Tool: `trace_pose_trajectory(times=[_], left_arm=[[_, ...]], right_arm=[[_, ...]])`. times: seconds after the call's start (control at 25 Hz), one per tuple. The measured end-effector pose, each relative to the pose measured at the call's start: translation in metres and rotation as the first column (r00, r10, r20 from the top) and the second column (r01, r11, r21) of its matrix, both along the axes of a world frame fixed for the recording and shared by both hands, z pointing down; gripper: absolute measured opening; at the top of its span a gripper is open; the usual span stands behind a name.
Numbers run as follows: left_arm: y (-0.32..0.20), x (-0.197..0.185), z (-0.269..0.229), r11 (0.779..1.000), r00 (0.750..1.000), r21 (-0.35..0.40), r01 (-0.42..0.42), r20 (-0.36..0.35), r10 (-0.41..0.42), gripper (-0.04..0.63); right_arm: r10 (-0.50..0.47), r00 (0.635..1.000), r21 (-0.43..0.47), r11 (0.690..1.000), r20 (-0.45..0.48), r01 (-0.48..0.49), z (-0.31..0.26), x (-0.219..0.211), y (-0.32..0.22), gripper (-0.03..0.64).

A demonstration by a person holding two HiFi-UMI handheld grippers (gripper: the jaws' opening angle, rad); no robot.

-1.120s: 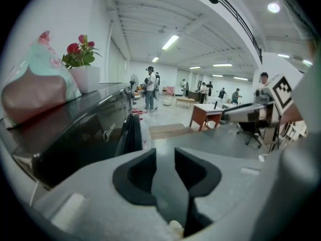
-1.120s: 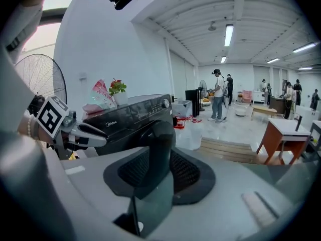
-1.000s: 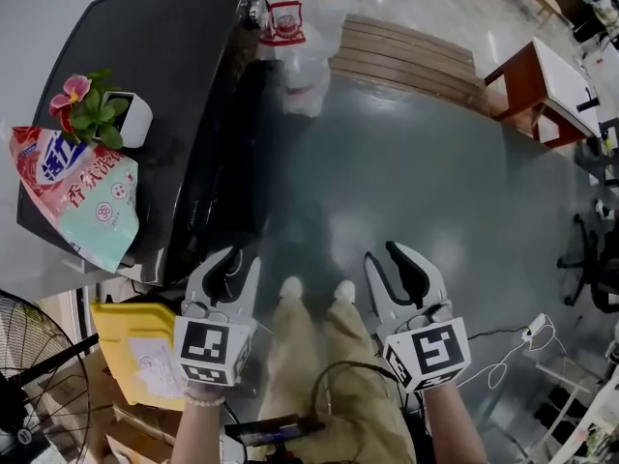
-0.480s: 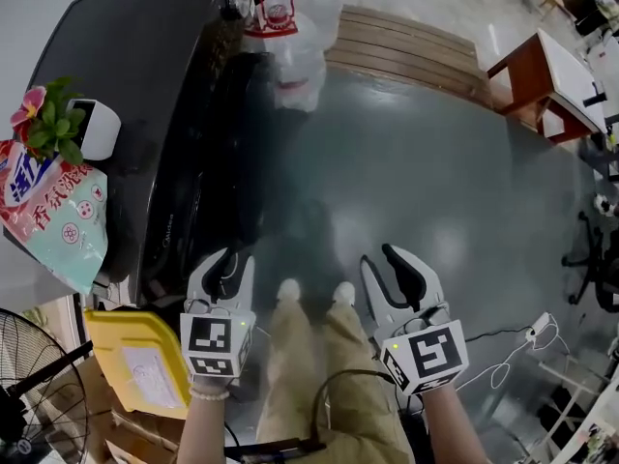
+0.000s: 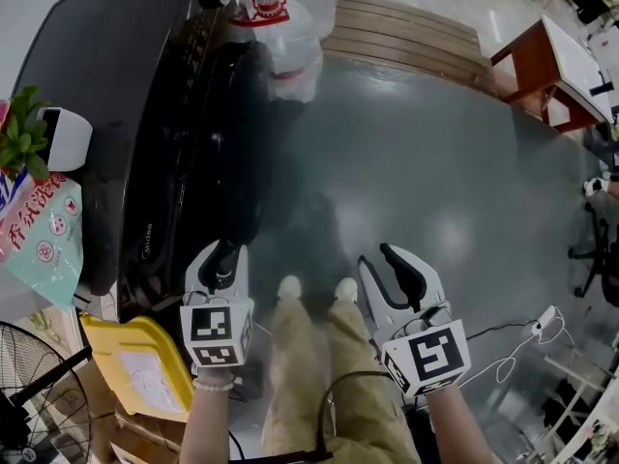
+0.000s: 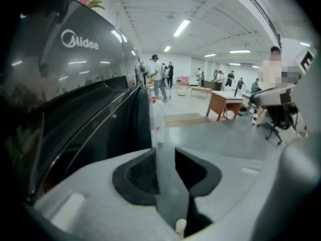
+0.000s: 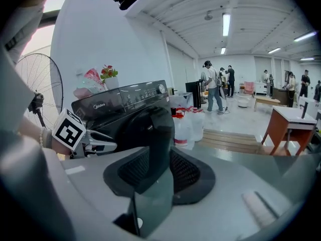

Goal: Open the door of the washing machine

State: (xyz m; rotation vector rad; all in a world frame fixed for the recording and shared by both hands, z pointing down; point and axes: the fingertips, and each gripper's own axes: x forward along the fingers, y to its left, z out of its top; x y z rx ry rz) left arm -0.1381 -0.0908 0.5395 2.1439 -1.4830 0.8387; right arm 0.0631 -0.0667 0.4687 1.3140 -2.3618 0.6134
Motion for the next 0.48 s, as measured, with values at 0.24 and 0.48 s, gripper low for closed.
trace_pose_trajectory(times=[0.24, 0.48], left_arm=[[-0.003, -0.007, 0.018, 0.998, 0.999, -0.028, 0.047, 0.013, -0.047, 0.114], [-0.009, -0.013, 0.035, 0.993, 0.995, -0.060, 0.103, -0.009, -0.104, 0.120]], right_arm=[[-0.005, 1.000, -0.011, 1.000, 0.003, 0.005, 0.011, 0.005, -0.003, 0.114], [-0.007, 1.000, -0.015, 1.000, 0.004, 0.007, 0.017, 0.009, -0.007, 0.114]])
